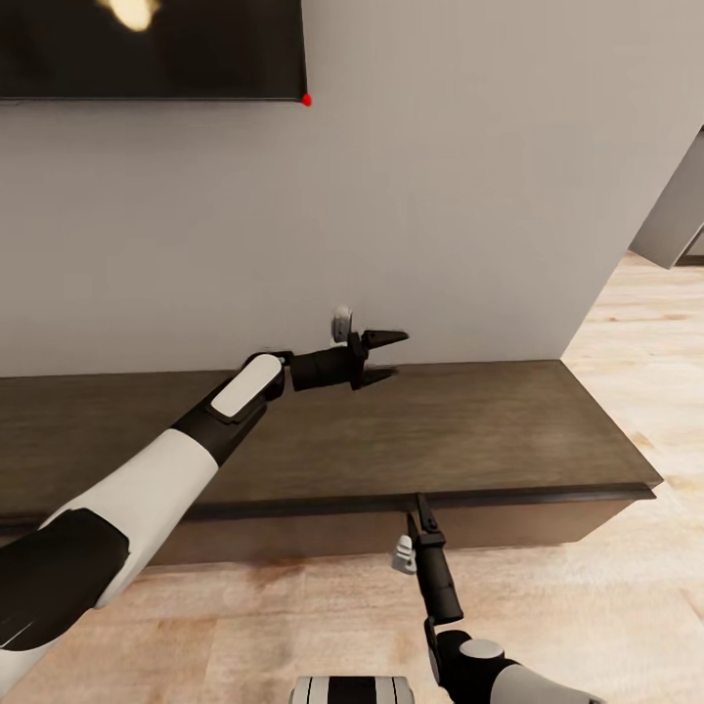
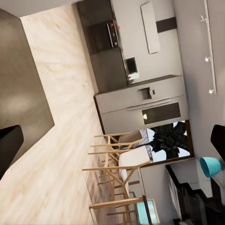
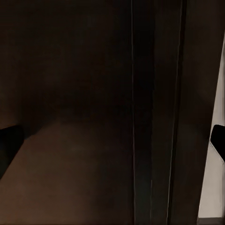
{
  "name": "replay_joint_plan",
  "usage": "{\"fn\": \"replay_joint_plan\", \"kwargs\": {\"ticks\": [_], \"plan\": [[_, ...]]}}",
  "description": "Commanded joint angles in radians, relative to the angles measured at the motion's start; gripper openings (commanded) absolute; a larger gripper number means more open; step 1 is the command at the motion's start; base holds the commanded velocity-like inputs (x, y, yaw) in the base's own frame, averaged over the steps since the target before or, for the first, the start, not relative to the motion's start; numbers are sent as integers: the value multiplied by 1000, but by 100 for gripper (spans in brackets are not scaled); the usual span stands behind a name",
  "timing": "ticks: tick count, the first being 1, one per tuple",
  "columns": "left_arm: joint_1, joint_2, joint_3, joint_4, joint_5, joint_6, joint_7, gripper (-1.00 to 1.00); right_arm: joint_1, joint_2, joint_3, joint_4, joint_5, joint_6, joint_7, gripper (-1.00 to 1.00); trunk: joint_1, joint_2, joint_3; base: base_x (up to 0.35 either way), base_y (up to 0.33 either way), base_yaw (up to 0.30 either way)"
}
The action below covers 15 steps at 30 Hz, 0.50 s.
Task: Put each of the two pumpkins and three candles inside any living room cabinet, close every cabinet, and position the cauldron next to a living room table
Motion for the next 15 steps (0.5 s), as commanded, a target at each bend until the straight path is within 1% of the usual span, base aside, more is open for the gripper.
{"fn": "replay_joint_plan", "kwargs": {"ticks": [1, 4, 11, 12, 15], "plan": [[6, 0, 0, -1, 1, 0, 0, 100, -1, -3, -6, 2, 1, -3, 9, 100, 0, 0, 0, 0, 0, 0], [8, 0, 0, -3, 0, 0, 1, 100, -1, -7, -9, 2, 19, -3, 11, 100, 0, 0, 0, 0, 0, 0], [9, -1, 0, -6, 0, 0, 2, 100, -1, -8, -16, 2, 26, -1, 11, 100, 0, 0, 0, 0, 0, 0], [9, -2, 0, -7, 0, 0, 2, 100, -1, -8, -16, 3, 27, 0, 11, -100, 0, 0, 0, 0, 0, 0], [9, -6, 0, -8, 0, 0, 2, 100, -1, -7, -21, 3, 34, 0, 11, -100, 0, 0, 0, 0, 0, 0]]}}
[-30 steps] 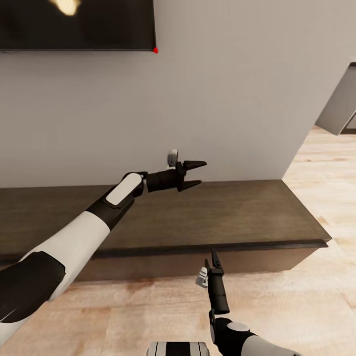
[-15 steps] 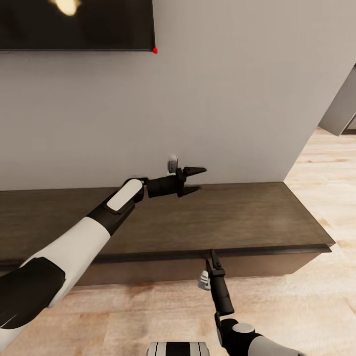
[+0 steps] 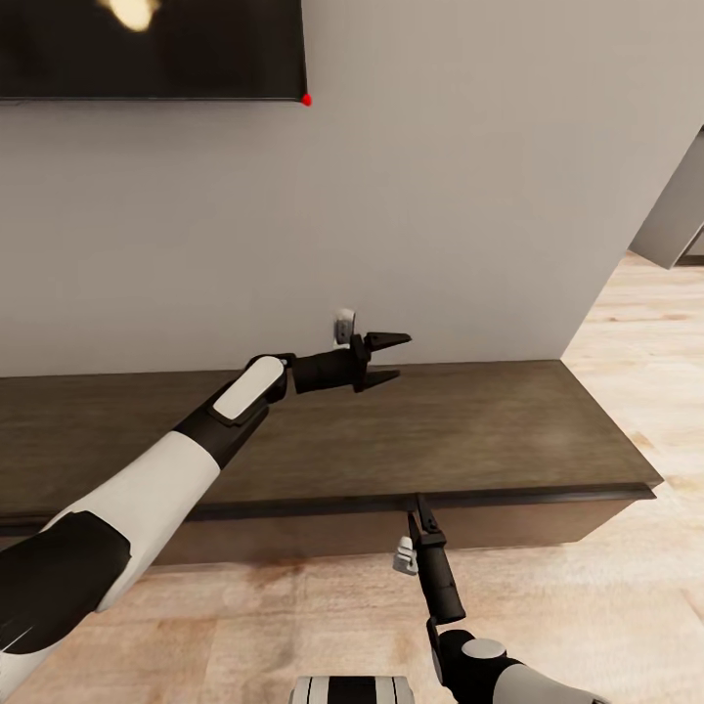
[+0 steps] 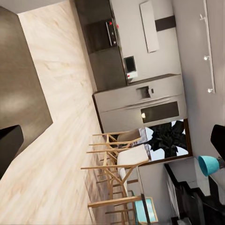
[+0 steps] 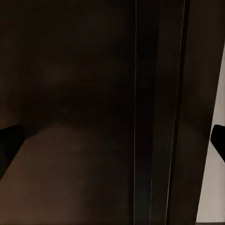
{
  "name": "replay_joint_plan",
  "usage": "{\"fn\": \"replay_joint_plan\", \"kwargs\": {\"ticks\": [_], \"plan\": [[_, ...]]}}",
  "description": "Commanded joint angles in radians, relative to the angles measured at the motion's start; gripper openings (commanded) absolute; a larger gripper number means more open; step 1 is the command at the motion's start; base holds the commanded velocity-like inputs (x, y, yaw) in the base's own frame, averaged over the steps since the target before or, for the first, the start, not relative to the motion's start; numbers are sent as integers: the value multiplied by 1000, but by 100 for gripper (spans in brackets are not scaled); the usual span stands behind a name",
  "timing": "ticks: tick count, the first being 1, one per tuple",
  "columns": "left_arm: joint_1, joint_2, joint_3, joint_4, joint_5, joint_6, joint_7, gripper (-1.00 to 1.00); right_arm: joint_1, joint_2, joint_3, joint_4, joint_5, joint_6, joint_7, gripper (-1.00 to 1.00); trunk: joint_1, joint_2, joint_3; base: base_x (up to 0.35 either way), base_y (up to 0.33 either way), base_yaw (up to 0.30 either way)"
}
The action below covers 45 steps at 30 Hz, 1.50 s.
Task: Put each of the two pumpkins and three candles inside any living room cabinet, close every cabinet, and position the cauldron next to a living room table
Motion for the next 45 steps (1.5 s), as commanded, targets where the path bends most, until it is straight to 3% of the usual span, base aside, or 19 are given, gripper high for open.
{"fn": "replay_joint_plan", "kwargs": {"ticks": [1, 3, 4, 38, 45], "plan": [[0, -3, 0, 0, 0, 0, 0, 100, -1, 2, -6, 1, -5, -3, 9, -100, 0, 0, 0, 0, 0, 0], [0, -4, 0, 0, 0, 0, 0, 100, -1, 3, -11, 2, -4, -1, 10, -100, 0, 0, 0, 0, 0, 0], [0, -4, 0, 0, 0, 0, 0, 100, -1, 3, -57, 2, -23, 0, 16, -100, 0, 0, 0, 0, 0, 0], [0, -11, 1, -19, 1, 0, 0, 100, -1, 3, -62, 1, -39, 9, 10, -100, 0, 0, 0, -13, 0, 0], [0, -29, 1, -19, 0, 0, 0, 100, -1, -1, -61, 1, -37, 0, 13, -100, 0, 0, 0, 0, 0, 0]]}}
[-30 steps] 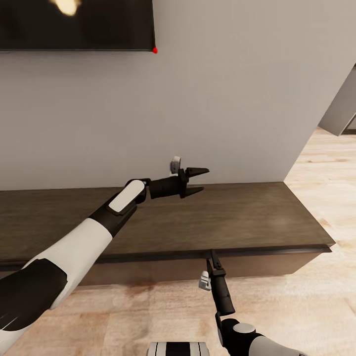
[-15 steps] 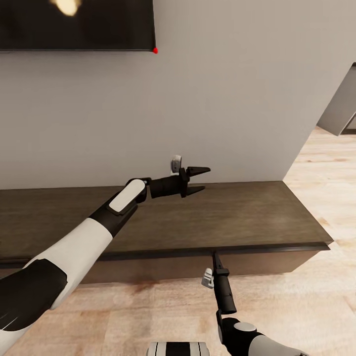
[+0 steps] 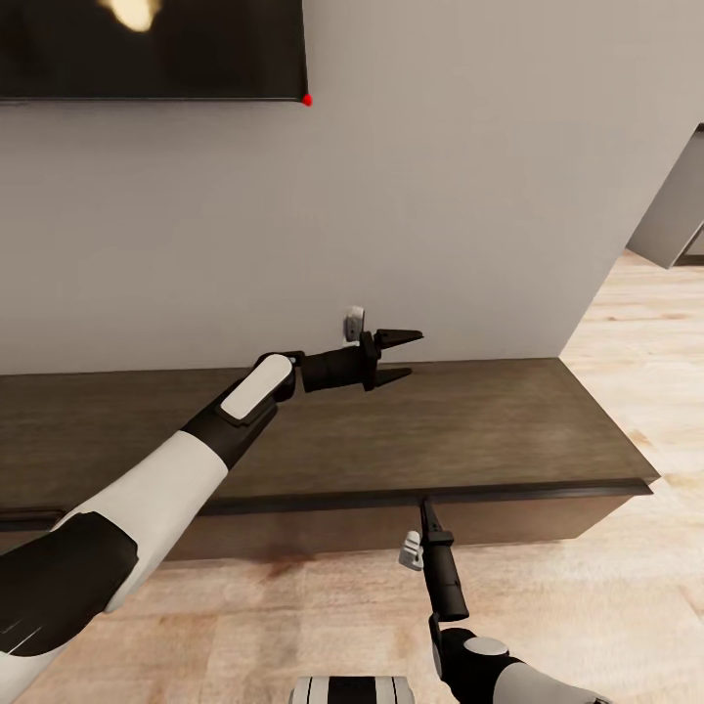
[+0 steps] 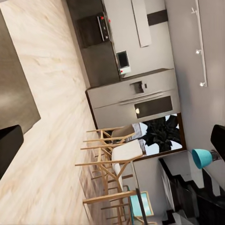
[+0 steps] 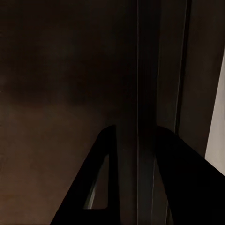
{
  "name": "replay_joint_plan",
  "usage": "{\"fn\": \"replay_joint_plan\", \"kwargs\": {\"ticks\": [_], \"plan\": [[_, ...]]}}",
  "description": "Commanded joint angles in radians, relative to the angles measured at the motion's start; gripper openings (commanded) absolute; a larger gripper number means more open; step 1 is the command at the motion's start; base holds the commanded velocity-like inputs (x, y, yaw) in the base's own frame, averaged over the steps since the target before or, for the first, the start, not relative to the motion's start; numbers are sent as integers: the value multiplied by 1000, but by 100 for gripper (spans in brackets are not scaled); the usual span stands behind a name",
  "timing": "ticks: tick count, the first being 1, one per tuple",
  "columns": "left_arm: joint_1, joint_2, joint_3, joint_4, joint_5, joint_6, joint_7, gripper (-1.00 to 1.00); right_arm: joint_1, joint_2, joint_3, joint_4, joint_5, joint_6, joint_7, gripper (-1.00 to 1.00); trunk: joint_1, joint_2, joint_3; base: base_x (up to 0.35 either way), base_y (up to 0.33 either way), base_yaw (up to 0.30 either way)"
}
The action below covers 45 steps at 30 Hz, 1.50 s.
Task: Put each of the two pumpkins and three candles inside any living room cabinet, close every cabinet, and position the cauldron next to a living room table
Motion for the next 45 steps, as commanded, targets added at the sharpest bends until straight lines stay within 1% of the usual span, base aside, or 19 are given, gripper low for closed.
{"fn": "replay_joint_plan", "kwargs": {"ticks": [1, 15, 23, 31, 40, 45], "plan": [[0, 0, 0, 0, 0, 0, 0, 100, 1, -1, -6, 2, -5, -4, 6, -100, 0, 0, 0, 0, 0, 0], [0, -1, 2, 0, 1, 0, -1, 100, 1, -1, -5, 2, -4, -6, 2, -100, 0, 0, 0, -56, 0, 0], [0, -1, 2, 0, 1, 0, -1, 100, 1, -10, -5, 2, -4, -6, 1, -100, 0, 0, 0, -10, 0, 0], [0, -2, 2, 0, 1, 0, -3, 100, 1, -10, -5, 2, -3, -6, 0, -100, 0, 0, 0, -177, 0, 0], [0, -3, 2, 0, 1, 0, -2, 100, 1, -12, -5, 2, -3, -6, -1, -100, 0, 0, 0, -323, 0, 0], [0, -3, 2, -33, 1, 0, 1, 100, 1, -12, -5, 3, -3, -5, -1, -100, 0, 0, 0, -335, 0, 0]]}}
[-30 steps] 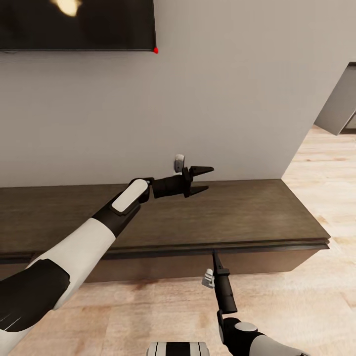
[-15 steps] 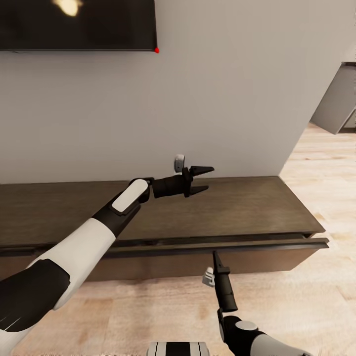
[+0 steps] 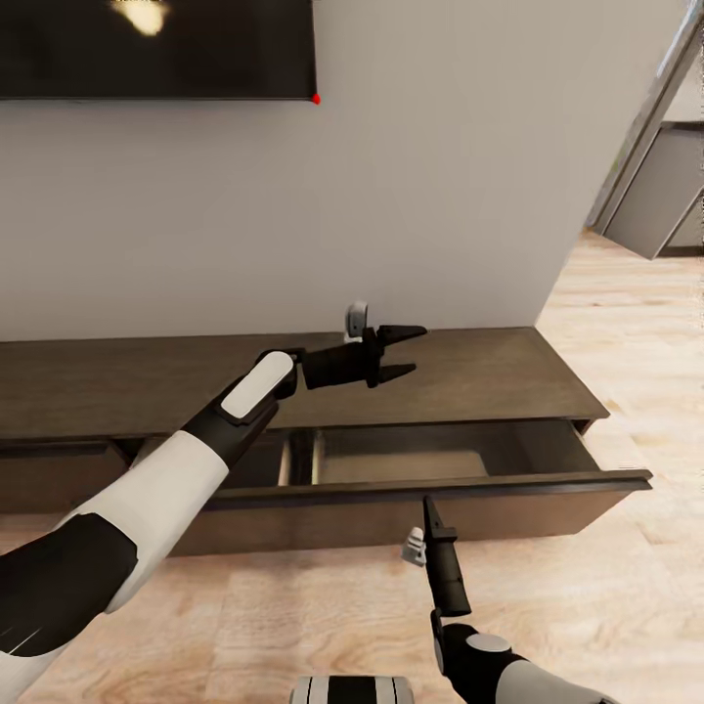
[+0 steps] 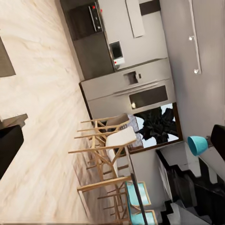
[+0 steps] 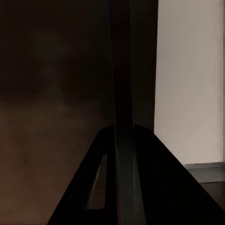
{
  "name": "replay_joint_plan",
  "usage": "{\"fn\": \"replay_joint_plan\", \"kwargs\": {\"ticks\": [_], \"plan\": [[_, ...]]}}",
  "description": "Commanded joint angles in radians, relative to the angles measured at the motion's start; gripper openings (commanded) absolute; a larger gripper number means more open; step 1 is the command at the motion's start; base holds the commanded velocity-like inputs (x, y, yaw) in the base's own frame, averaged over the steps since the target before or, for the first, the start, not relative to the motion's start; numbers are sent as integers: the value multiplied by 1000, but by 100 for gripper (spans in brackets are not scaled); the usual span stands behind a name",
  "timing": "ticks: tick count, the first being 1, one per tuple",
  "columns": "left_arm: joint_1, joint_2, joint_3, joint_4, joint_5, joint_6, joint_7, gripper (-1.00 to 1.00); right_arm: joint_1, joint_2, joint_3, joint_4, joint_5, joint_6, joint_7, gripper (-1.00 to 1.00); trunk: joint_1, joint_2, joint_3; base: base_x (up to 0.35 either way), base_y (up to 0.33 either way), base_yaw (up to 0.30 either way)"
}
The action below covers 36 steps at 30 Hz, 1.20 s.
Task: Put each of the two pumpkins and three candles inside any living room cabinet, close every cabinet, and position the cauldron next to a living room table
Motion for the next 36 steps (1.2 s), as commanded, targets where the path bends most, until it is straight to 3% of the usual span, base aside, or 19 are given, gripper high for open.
{"fn": "replay_joint_plan", "kwargs": {"ticks": [1, 19, 36], "plan": [[0, 0, 0, -3, -1, 0, 0, 100, 1, 0, 8, 27, -3, -1, 16, -100, 0, 0, 0, -334, 0, 0], [0, 0, 0, -7, -1, 0, 1, 100, 1, -8, 8, 29, 0, -1, 14, -100, 0, 0, 0, -326, 0, 0], [0, 1, 0, -9, -1, 0, 0, 100, 1, -7, 8, 28, -3, -1, 14, -100, 0, 0, 0, -15, 0, 0]]}}
